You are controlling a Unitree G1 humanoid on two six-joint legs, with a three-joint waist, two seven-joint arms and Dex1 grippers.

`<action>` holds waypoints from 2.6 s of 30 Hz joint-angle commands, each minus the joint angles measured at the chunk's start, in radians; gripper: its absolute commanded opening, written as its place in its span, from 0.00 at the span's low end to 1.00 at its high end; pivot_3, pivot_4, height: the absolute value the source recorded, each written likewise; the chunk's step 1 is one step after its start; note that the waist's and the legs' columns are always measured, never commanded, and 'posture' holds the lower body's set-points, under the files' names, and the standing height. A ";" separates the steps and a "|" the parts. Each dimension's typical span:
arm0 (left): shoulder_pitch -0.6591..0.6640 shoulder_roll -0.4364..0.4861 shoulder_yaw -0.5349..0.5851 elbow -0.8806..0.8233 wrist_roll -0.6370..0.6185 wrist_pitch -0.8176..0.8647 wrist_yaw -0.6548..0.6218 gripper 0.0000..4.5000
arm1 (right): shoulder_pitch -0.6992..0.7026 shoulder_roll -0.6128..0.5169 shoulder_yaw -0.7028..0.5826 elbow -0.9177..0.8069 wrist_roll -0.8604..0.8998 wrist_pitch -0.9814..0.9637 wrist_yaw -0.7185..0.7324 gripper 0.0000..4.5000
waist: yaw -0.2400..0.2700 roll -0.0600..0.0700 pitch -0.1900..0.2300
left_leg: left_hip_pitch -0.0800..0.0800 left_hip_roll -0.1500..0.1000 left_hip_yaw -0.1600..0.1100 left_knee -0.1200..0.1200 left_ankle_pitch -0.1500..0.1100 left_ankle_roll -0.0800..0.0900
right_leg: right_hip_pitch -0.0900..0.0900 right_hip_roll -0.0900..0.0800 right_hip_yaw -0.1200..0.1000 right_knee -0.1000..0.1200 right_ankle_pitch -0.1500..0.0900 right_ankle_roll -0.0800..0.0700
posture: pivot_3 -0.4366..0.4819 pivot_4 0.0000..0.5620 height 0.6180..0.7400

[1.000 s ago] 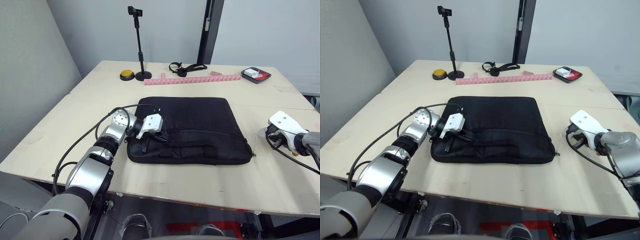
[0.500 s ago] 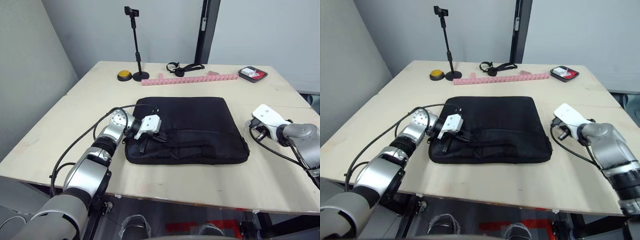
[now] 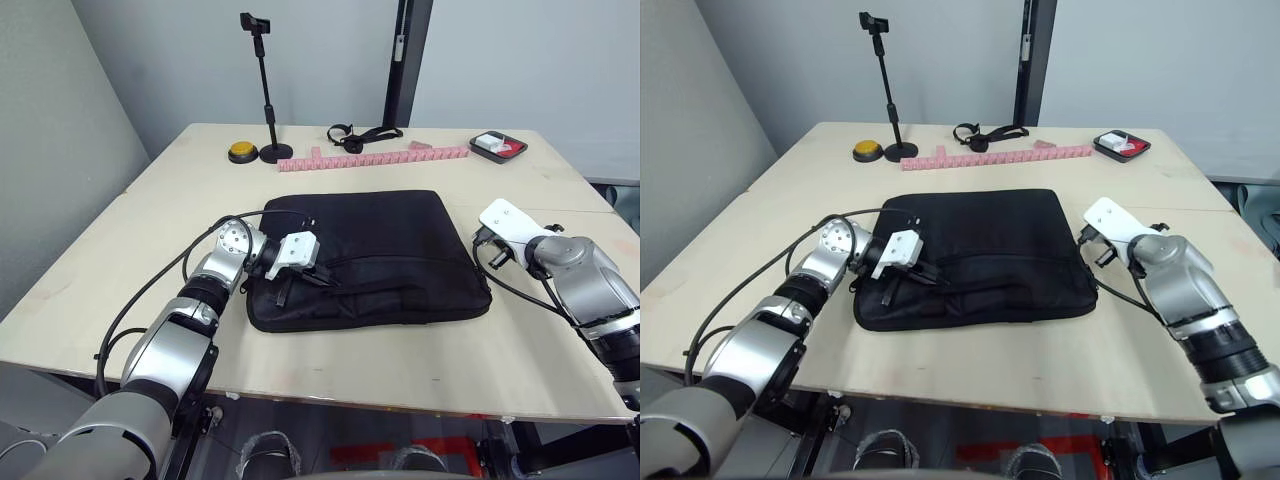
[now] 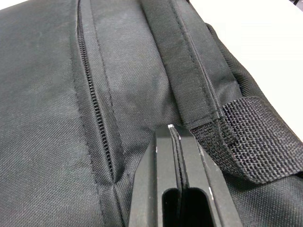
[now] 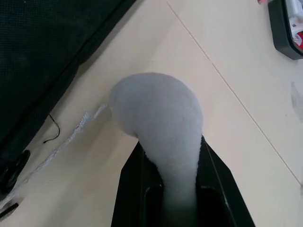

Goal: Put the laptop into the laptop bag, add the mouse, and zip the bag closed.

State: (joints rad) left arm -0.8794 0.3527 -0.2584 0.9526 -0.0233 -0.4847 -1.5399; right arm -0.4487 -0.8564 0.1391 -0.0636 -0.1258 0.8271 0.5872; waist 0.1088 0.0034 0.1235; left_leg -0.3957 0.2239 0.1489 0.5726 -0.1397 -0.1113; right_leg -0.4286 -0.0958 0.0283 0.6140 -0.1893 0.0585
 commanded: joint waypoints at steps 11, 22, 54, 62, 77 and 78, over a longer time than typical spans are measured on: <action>0.080 0.002 -0.099 0.045 0.105 0.037 -0.033 0.00 | 0.130 -0.188 -0.045 -0.136 0.011 0.071 0.141 0.00 | 0.003 -0.001 0.000 | 0.011 0.000 0.005 -0.008 0.000 0.000 | 0.007 0.000 0.003 -0.003 -0.002 0.003 | 0.48 0.27 0.94; 0.102 0.030 -0.140 0.033 0.148 -0.025 -0.044 0.00 | -0.042 -0.073 0.052 0.010 -0.071 0.007 0.051 0.00 | -0.009 0.001 -0.002 | 0.013 -0.001 0.006 -0.010 0.000 -0.001 | 0.008 -0.001 0.003 -0.002 -0.003 0.005 | 0.48 0.27 0.94; 0.136 0.077 -0.191 0.004 0.138 -0.063 -0.035 0.00 | -0.171 0.122 0.044 0.204 -0.116 -0.016 -0.001 0.00 | -0.020 0.003 -0.014 | 0.016 0.000 0.008 -0.015 -0.001 -0.002 | 0.008 0.000 0.004 -0.003 -0.004 0.006 | 0.48 0.27 0.94; 0.114 0.077 -0.123 -0.056 0.046 0.040 -0.036 0.00 | -0.160 0.133 -0.010 0.158 -0.016 0.032 0.071 0.66 | -0.018 0.003 -0.013 | 0.016 0.000 0.008 -0.016 -0.001 -0.002 | 0.007 0.000 0.003 -0.003 -0.004 0.007 | 0.48 0.27 0.94; 0.154 0.237 0.141 -0.565 -0.272 0.580 0.006 0.00 | -0.118 -0.134 -0.337 0.088 0.319 0.136 0.367 0.98 | -0.014 0.002 0.016 | -0.006 0.007 0.011 -0.015 0.001 -0.002 | -0.018 0.006 0.002 -0.002 -0.004 0.005 | 0.48 0.27 0.94; 0.170 0.270 0.161 -0.605 -0.285 0.612 0.010 0.00 | -0.106 -0.154 -0.364 0.095 0.346 0.127 0.395 0.98 | -0.012 0.002 0.019 | -0.009 0.008 0.011 -0.015 0.002 -0.001 | -0.020 0.007 0.002 -0.002 -0.004 0.004 | 0.48 0.27 0.94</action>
State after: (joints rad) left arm -0.7196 0.5670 -0.1622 0.4267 -0.2673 0.0713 -1.5364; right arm -0.5551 -0.9618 -0.1332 0.0342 0.1736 0.9646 0.9358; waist 0.0965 0.0054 0.1420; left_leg -0.4070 0.2316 0.1599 0.5577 -0.1358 -0.1089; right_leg -0.4513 -0.0890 0.0300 0.6122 -0.1934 0.0623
